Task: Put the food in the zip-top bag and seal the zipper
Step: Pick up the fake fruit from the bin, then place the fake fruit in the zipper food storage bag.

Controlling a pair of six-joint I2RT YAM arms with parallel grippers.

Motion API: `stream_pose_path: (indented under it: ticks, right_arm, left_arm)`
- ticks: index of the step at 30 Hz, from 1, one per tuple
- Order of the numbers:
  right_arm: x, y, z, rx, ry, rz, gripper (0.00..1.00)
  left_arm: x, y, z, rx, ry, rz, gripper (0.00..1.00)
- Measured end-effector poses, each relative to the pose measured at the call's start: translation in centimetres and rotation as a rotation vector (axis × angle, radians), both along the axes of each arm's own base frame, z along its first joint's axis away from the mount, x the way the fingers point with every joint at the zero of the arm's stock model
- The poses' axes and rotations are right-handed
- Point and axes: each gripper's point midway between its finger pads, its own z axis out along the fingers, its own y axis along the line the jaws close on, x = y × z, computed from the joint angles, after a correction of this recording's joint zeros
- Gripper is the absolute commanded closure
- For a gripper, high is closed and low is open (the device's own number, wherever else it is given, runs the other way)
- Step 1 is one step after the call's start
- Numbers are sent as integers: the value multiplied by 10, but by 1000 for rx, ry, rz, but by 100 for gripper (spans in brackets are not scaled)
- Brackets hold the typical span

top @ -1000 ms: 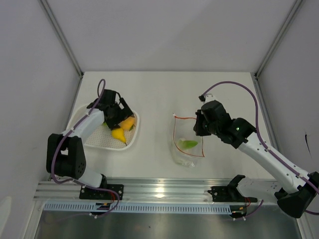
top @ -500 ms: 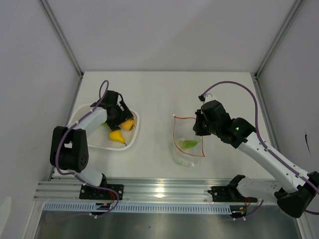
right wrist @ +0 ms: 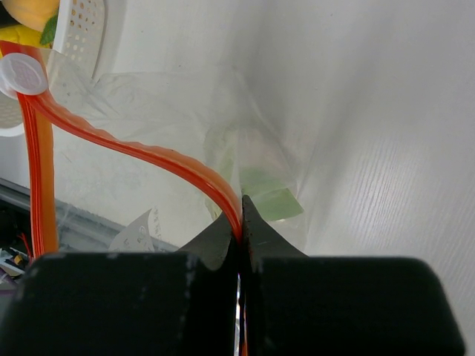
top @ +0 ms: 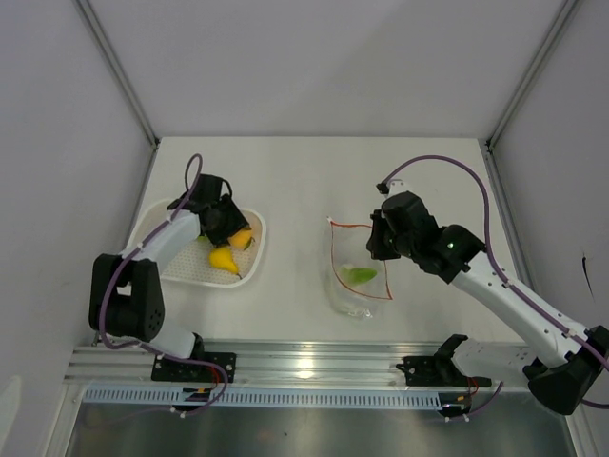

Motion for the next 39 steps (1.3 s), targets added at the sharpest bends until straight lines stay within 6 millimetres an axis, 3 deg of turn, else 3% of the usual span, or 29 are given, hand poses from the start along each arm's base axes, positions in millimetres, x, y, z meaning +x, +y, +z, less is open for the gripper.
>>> stream_pose_path:
  ticks: [3,7,12,19,24,30,39]
  right_arm:
    - [0,2,-2,-5,5,6,100]
    - [0,5,-7,-15,16,12,100]
    - [1,9,-10,-17,25,12,100]
    - [3,19,-16,-35,45,29,100]
    - [2,34,0,-36,11,51,100]
    - [-4,43,19,-35,-36,61,100]
    - [-10,41,16,-60,-34,37,100]
  left_arm:
    - [-5,1,22,-9,-55,-2,91]
    - [-12,0,64,-30,-170,-14,98]
    - [-39,-11,123,-113,-356,-92,99]
    - [-89,-60,194,-330,-609,-342,99]
    - [-114,-107,228,-450,-648,-542,99]
    - [-132,-161,248,-541,-632,-707,99]
    - [-161,-210,243,-628,-564,-834,99]
